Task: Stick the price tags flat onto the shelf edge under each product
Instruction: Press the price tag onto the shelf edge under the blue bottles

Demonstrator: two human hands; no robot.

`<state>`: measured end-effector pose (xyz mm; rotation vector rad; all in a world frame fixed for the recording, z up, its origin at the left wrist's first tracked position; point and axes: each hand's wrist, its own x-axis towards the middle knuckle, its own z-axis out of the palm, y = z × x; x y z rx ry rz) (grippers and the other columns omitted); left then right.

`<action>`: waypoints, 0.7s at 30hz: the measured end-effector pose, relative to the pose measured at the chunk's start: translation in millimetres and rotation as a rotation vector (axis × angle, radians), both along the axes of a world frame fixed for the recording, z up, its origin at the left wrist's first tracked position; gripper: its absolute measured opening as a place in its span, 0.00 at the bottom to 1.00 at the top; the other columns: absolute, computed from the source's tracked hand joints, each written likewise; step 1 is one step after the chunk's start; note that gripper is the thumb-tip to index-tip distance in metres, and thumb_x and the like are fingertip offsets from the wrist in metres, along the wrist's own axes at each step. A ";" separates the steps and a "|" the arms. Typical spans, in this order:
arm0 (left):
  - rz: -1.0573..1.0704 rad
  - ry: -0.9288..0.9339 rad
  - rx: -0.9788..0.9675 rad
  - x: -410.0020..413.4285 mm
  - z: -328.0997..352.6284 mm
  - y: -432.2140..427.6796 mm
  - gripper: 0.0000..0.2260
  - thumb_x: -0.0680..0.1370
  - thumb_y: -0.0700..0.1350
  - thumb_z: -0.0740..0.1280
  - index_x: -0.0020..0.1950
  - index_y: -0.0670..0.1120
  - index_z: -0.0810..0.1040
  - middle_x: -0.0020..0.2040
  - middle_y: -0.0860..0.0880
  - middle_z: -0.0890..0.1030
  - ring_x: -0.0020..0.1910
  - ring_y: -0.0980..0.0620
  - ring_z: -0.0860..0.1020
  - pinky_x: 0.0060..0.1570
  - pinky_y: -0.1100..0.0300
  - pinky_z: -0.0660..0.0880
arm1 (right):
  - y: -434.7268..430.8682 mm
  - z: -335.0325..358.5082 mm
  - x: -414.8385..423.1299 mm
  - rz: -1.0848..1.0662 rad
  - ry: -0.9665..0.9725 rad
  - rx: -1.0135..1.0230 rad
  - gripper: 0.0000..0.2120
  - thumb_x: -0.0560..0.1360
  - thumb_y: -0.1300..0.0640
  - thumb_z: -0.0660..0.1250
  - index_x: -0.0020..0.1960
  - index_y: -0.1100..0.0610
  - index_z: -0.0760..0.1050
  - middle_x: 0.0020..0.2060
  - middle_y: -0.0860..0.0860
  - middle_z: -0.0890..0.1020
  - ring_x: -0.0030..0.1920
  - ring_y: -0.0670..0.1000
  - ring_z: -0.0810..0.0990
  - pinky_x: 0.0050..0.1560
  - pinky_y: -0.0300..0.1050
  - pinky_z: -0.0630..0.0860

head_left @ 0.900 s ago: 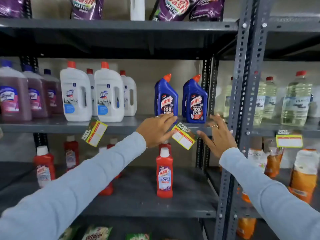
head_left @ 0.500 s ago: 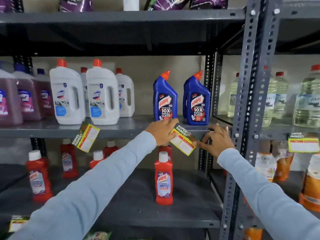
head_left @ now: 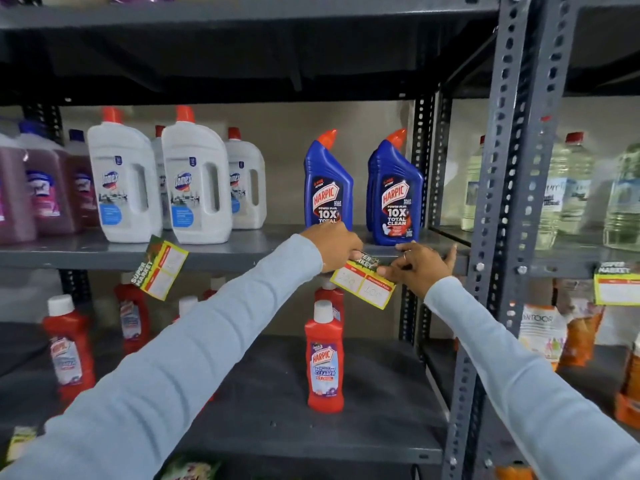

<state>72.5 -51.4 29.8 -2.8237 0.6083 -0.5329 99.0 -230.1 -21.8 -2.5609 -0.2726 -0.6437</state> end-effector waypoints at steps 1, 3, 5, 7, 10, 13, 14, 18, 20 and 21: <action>0.002 -0.024 -0.021 -1.2 -2.9 0.8 0.08 0.79 0.46 0.60 0.54 0.45 0.76 0.51 0.44 0.81 0.51 0.42 0.79 0.51 0.48 0.78 | -0.1 1.0 -1.7 0.012 -0.004 0.011 0.16 0.72 0.43 0.66 0.46 0.53 0.84 0.58 0.48 0.81 0.67 0.52 0.71 0.71 0.66 0.31; 0.008 -0.074 -0.055 -2.4 -8.9 3.3 0.07 0.79 0.46 0.61 0.52 0.45 0.76 0.51 0.44 0.81 0.52 0.43 0.78 0.51 0.47 0.78 | -3.1 3.1 -4.9 0.046 -0.011 0.014 0.14 0.73 0.44 0.66 0.46 0.53 0.84 0.61 0.47 0.79 0.69 0.52 0.69 0.71 0.65 0.30; -0.006 -0.055 -0.176 -3.6 -14.8 9.3 0.08 0.79 0.49 0.61 0.49 0.46 0.75 0.52 0.46 0.80 0.54 0.45 0.77 0.52 0.48 0.77 | -9.3 5.5 -6.1 0.118 0.016 0.027 0.13 0.73 0.44 0.66 0.47 0.51 0.84 0.66 0.46 0.75 0.72 0.52 0.65 0.71 0.65 0.30; -0.018 -0.043 -0.236 -5.2 -25.6 15.2 0.09 0.79 0.52 0.61 0.51 0.48 0.75 0.56 0.48 0.77 0.59 0.48 0.74 0.53 0.49 0.77 | -12.4 2.9 -6.6 0.148 0.020 -0.006 0.12 0.71 0.42 0.66 0.47 0.48 0.84 0.69 0.44 0.72 0.73 0.51 0.62 0.71 0.66 0.31; 0.006 -0.143 -0.230 -3.5 -58.9 16.8 0.12 0.79 0.52 0.61 0.56 0.49 0.78 0.67 0.48 0.69 0.69 0.46 0.64 0.63 0.45 0.73 | -4.8 -12.5 -5.8 0.014 -0.063 -0.247 0.12 0.69 0.40 0.68 0.47 0.44 0.83 0.71 0.42 0.68 0.74 0.51 0.58 0.72 0.67 0.33; -0.003 -0.269 -0.268 1.1 -94.5 13.8 0.12 0.78 0.52 0.62 0.56 0.51 0.81 0.77 0.48 0.58 0.77 0.43 0.51 0.75 0.47 0.44 | 1.7 -24.1 -7.1 -0.030 -0.146 -0.269 0.11 0.65 0.39 0.71 0.43 0.44 0.84 0.71 0.42 0.67 0.74 0.51 0.56 0.73 0.64 0.33; -0.008 -0.303 -0.285 2.3 -100.1 13.4 0.12 0.78 0.52 0.62 0.56 0.51 0.82 0.78 0.48 0.57 0.77 0.44 0.49 0.74 0.49 0.39 | 1.1 -24.0 -6.4 -0.033 -0.154 -0.243 0.11 0.64 0.39 0.72 0.41 0.44 0.84 0.70 0.41 0.68 0.73 0.51 0.58 0.73 0.63 0.34; -0.058 -0.292 -0.503 6.0 -90.3 17.7 0.11 0.76 0.53 0.64 0.51 0.50 0.83 0.72 0.50 0.68 0.73 0.47 0.59 0.73 0.50 0.50 | -10.3 -8.0 -1.7 0.081 -0.096 0.086 0.09 0.63 0.40 0.73 0.35 0.45 0.84 0.56 0.40 0.81 0.66 0.47 0.69 0.75 0.58 0.42; -0.065 -0.244 -0.567 6.8 -76.0 19.4 0.11 0.76 0.54 0.65 0.49 0.50 0.82 0.67 0.52 0.72 0.68 0.48 0.63 0.67 0.51 0.58 | -13.9 0.8 -0.4 0.153 -0.040 0.236 0.10 0.62 0.41 0.74 0.34 0.47 0.84 0.54 0.41 0.83 0.62 0.45 0.72 0.73 0.55 0.47; -0.058 -0.224 -0.570 7.4 -69.7 19.2 0.11 0.76 0.54 0.65 0.49 0.50 0.82 0.65 0.52 0.73 0.66 0.49 0.65 0.64 0.52 0.60 | -14.0 2.8 0.3 0.156 -0.027 0.262 0.10 0.62 0.41 0.74 0.34 0.48 0.84 0.54 0.41 0.83 0.61 0.45 0.73 0.71 0.54 0.49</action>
